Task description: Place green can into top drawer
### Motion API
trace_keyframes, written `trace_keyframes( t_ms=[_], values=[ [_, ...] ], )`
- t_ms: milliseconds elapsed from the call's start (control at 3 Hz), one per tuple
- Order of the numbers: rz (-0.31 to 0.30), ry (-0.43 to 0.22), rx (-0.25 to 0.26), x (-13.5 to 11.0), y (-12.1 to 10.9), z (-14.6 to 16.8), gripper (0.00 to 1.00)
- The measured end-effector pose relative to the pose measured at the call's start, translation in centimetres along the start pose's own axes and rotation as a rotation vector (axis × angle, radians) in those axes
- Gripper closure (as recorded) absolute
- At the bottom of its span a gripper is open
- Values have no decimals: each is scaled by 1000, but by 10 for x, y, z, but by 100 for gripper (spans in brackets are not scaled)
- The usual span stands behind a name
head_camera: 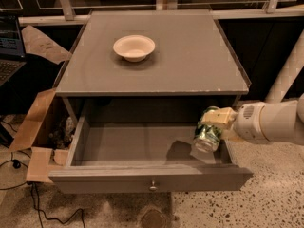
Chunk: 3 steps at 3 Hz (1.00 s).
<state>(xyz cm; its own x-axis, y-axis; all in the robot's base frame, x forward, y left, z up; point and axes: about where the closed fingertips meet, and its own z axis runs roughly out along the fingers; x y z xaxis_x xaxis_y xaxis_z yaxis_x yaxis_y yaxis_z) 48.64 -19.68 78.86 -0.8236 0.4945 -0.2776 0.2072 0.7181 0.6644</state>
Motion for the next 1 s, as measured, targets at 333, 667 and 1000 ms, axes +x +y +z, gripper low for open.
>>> trace_keyframes(
  t_ms=[333,667,1000],
  values=[
    [5,71,11,15,-3,31,100],
    [-7,107,28,17,-2,58,100],
    [-22,128,46,15,1,80,100]
  ],
)
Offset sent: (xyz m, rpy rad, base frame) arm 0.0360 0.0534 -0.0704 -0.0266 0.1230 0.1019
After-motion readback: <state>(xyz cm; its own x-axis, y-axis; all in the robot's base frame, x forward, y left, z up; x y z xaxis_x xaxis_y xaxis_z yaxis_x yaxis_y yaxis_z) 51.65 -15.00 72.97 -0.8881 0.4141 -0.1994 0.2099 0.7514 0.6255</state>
